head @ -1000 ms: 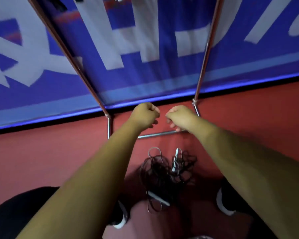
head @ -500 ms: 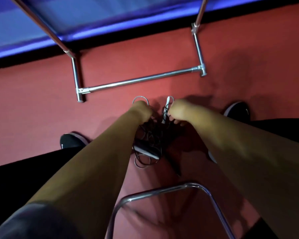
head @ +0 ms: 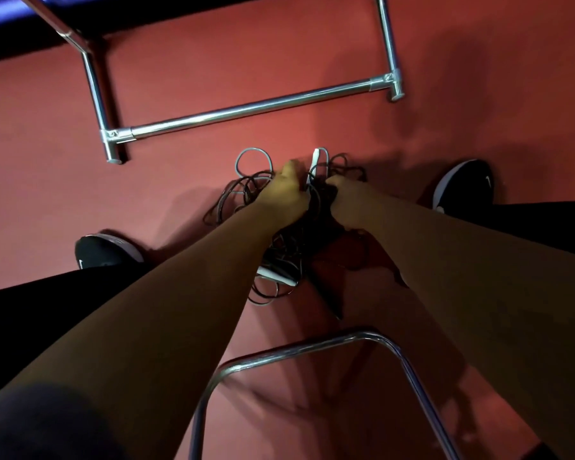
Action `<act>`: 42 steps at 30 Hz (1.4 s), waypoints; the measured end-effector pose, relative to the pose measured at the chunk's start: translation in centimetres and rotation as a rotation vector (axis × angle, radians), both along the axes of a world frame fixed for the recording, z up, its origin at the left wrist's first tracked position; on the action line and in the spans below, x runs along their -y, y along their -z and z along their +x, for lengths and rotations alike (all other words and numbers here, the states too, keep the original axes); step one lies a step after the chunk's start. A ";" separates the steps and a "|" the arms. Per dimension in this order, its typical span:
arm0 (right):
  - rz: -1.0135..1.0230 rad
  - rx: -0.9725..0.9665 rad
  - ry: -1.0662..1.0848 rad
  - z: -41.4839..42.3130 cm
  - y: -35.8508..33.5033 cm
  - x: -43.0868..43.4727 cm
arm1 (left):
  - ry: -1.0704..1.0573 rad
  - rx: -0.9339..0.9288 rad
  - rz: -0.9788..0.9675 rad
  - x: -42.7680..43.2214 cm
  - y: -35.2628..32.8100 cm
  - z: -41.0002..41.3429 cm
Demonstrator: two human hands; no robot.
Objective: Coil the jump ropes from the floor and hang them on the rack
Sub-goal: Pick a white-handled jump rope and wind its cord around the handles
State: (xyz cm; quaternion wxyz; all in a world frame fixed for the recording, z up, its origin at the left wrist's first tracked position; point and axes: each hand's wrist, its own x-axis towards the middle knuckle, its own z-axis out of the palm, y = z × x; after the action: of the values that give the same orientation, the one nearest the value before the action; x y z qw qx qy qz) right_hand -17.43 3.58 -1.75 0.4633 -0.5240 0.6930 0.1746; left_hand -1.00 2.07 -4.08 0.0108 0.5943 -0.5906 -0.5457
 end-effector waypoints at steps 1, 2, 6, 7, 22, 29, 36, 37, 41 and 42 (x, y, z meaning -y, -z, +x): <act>-0.017 0.003 0.020 -0.2 0.4 -0.1 | 0.031 -0.056 0.056 0.0 1.3 -0.1; -0.041 0.016 0.041 -0.5 1.1 -0.1 | 0.078 -0.062 0.071 0.2 2.7 -0.3; -0.092 0.009 0.062 -1.0 0.8 -0.4 | 0.216 -0.023 0.185 -0.8 0.6 -1.2; -0.100 -0.002 0.046 -1.0 0.4 -0.4 | 0.229 -0.069 0.202 -1.2 0.7 -1.3; 0.096 -0.060 0.185 -1.4 2.9 -1.2 | 0.336 0.195 0.291 -2.7 2.6 -1.2; 0.150 0.098 0.671 -1.0 5.1 -0.3 | 0.402 0.176 0.508 -4.0 2.4 -1.9; 0.103 0.072 0.589 0.2 6.9 0.4 | 0.421 0.097 0.641 -4.1 1.6 -2.6; 0.088 0.050 0.536 0.3 6.9 0.6 | 0.439 0.098 0.621 -4.1 1.4 -3.0; 0.119 -0.012 0.352 0.8 6.6 1.3 | 0.382 0.087 0.661 -4.7 0.6 -4.8; 0.147 -0.009 0.336 0.7 6.5 1.4 | 0.374 0.091 0.659 -4.9 0.3 -4.9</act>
State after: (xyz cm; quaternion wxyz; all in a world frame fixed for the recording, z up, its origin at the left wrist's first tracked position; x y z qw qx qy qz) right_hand -16.77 2.22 -8.28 0.5200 -0.3648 0.7582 0.1471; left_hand -5.93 7.02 -4.35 -0.3069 0.4715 -0.4815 -0.6721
